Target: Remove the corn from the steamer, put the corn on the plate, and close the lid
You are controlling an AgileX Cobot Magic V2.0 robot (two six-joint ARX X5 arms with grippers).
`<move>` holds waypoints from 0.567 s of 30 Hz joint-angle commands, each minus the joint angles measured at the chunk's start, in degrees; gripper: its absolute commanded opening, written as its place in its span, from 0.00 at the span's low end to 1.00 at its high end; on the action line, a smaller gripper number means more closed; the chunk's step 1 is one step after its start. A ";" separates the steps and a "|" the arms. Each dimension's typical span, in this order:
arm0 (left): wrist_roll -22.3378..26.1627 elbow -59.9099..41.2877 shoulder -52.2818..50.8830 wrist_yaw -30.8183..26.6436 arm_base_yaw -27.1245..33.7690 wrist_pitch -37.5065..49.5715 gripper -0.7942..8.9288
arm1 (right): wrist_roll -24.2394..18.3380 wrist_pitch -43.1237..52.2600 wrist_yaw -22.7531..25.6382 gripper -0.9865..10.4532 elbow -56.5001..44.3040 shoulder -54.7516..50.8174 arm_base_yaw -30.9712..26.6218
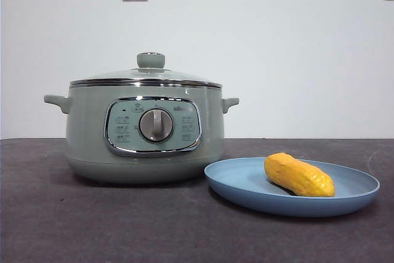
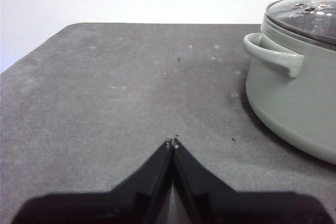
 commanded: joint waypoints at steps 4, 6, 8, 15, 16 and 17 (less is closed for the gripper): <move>-0.35 -0.76 -0.13 -0.15 0.17 0.31 0.08 | -6.69 5.11 3.91 0.09 -0.33 -3.72 -3.28; -0.35 -0.76 -0.13 -0.15 0.17 0.31 0.08 | -8.00 9.16 2.45 0.09 -1.64 -6.43 -6.03; -0.35 -0.76 -0.13 -0.15 0.17 0.31 0.08 | -7.93 12.17 1.14 0.09 -3.85 -9.90 -9.40; -0.35 -0.76 -0.13 -0.15 0.17 0.31 0.08 | -8.66 28.11 3.63 0.09 -19.65 -22.47 -19.41; -0.35 -0.76 -0.13 -0.17 0.17 0.31 0.08 | -7.91 31.74 3.63 0.09 -22.95 -24.55 -20.28; -0.35 -0.76 -0.13 -0.15 0.17 0.31 0.08 | -7.04 35.10 3.65 0.09 -26.18 -26.47 -20.90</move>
